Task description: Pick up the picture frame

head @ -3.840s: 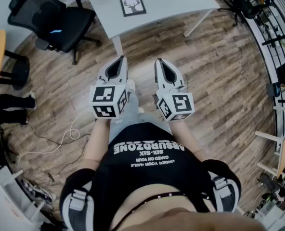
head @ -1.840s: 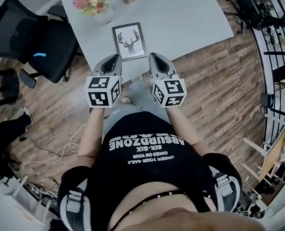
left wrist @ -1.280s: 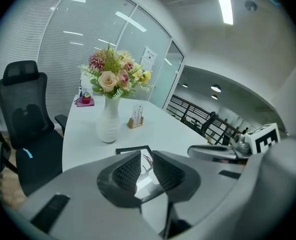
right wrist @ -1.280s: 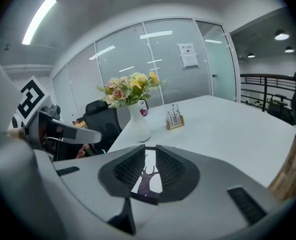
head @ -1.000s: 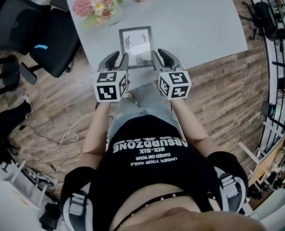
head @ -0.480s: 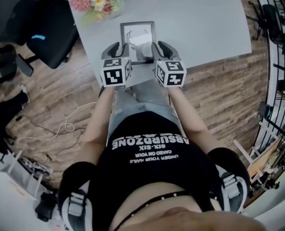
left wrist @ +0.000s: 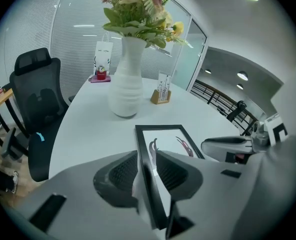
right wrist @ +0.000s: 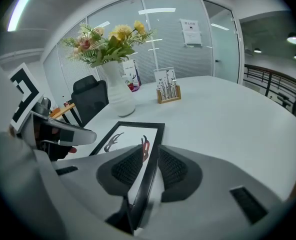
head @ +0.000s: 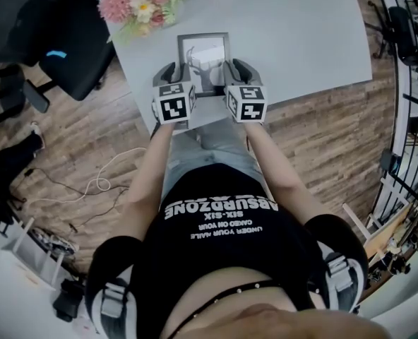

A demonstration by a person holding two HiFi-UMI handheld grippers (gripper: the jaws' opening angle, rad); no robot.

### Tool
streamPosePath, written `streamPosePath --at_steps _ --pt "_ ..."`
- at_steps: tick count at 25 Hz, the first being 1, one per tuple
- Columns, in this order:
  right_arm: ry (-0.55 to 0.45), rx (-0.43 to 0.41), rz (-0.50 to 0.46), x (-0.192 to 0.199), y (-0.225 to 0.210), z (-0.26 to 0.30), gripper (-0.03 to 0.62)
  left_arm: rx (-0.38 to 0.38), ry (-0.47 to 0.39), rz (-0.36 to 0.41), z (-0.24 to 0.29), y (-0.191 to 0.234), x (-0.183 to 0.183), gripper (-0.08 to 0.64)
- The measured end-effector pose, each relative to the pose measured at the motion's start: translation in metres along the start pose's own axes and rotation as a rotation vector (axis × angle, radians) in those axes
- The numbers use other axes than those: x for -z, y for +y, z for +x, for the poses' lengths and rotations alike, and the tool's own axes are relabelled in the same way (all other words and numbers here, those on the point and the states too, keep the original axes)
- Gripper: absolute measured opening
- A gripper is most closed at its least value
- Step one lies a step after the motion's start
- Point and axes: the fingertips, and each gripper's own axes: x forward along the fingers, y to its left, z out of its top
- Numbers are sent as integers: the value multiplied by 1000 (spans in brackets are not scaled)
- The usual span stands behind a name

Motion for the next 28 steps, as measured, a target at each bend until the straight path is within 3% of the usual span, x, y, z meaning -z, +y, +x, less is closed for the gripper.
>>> streamPosePath --at_steps 5,14,28 --pt "35 2 11 10 -5 7 94 5 49 -44 11 1 11 105" --pt "88 -10 51 21 -6 17 95 14 111 -30 22 1 24 104" --pt "70 -54 76 23 -5 17 94 20 154 -49 23 1 28 92"
